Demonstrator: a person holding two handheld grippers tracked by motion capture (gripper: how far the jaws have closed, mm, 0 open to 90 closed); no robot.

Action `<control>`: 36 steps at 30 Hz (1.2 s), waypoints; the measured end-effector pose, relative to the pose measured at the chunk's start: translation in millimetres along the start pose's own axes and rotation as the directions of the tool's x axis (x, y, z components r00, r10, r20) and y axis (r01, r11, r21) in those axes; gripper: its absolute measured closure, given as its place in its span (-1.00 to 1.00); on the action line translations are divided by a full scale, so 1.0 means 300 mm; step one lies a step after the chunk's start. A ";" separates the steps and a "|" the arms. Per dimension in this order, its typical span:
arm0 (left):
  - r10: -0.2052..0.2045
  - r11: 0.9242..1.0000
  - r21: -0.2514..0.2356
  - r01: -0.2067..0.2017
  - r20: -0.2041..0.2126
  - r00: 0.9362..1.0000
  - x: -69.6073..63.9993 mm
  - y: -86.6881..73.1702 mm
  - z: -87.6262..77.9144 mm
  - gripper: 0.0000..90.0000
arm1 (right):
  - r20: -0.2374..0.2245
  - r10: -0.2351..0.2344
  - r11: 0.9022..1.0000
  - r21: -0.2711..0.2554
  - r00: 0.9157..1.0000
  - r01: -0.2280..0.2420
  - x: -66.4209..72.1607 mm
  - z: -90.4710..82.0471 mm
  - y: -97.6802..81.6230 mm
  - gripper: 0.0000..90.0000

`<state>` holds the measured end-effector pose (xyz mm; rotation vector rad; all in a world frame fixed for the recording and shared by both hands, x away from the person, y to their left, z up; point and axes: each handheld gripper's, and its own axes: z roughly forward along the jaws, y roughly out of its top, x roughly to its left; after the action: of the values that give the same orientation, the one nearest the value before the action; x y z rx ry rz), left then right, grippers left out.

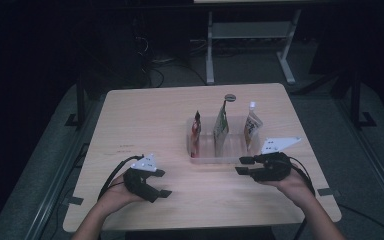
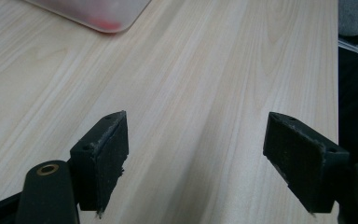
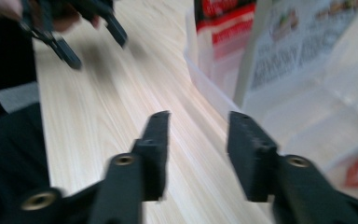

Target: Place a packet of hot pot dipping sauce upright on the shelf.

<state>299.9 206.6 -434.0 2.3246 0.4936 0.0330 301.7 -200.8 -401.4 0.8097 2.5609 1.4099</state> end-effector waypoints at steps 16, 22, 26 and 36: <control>0.014 0.999 0.038 -0.014 -0.012 1.000 -0.003 -0.022 0.016 -0.53 | 0.058 -0.007 0.998 0.069 0.998 0.003 -0.050 0.018 -0.065 -0.36; 0.035 0.996 0.081 -0.034 -0.009 0.999 -0.005 -0.028 0.032 -0.55 | 0.055 -0.021 0.995 0.101 0.998 0.015 -0.053 0.030 -0.078 -0.38; 0.043 0.993 0.106 -0.043 -0.002 0.999 -0.004 -0.031 0.045 -0.55 | 0.056 -0.041 0.991 0.126 0.998 0.034 -0.060 0.040 -0.084 -0.39; 0.054 0.990 0.128 -0.053 -0.001 0.999 -0.013 -0.035 0.052 -0.57 | 0.055 -0.057 0.989 0.140 0.997 0.049 -0.062 0.049 -0.089 -0.39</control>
<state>295.5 201.4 -451.9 2.4641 0.4469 0.0325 311.7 -210.4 -434.4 0.7828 2.6377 1.1856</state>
